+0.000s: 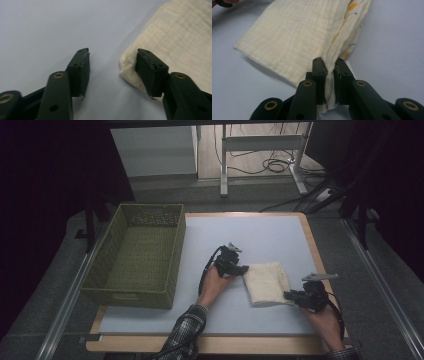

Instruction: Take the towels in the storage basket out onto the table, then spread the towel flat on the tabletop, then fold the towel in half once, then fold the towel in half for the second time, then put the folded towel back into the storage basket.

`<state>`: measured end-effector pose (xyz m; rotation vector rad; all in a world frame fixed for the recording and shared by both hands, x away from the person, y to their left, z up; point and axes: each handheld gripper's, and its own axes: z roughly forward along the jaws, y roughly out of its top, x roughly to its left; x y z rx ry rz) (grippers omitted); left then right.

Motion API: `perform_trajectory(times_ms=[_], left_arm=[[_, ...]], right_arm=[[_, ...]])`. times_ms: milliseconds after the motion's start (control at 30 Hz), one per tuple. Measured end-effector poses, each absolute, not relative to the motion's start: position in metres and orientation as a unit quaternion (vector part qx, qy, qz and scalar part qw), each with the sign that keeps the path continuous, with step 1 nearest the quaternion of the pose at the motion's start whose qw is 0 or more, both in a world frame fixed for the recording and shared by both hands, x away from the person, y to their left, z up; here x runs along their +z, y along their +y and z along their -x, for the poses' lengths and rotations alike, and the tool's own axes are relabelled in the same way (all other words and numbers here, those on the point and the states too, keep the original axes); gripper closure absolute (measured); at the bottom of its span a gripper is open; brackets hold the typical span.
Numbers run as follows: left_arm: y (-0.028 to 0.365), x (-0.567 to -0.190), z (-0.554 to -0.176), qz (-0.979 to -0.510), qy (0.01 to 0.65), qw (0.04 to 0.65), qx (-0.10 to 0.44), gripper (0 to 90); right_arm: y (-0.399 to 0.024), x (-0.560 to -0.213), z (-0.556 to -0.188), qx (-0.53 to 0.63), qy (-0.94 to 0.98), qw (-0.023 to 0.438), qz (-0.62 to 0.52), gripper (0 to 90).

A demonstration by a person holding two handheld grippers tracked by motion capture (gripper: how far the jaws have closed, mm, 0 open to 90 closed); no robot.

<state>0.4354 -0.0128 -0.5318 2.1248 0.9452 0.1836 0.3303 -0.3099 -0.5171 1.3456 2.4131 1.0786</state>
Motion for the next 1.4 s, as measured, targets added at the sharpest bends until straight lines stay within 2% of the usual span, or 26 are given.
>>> perform_trajectory(times_ms=[133,200,600,1400], left_arm=[[-0.017,-0.531,-0.436,-0.842,0.36,0.402,0.015,80.1],[-0.018,-0.53,-0.434,-0.844,0.357,0.399,0.023,83.2],[-0.008,-0.504,-0.427,-0.847,0.343,0.401,0.067,84.5],[0.032,-0.465,-0.412,-0.849,0.345,0.383,0.119,83.9]], right_arm=[[-0.312,-0.517,-0.332,0.371,0.804,0.075,-0.458,81.7],[-0.313,-0.518,-0.332,0.379,0.8,0.069,-0.461,81.9],[-0.305,-0.495,-0.324,0.414,0.798,0.065,-0.434,82.1],[-0.268,-0.469,-0.327,0.428,0.813,0.073,-0.387,81.9]])
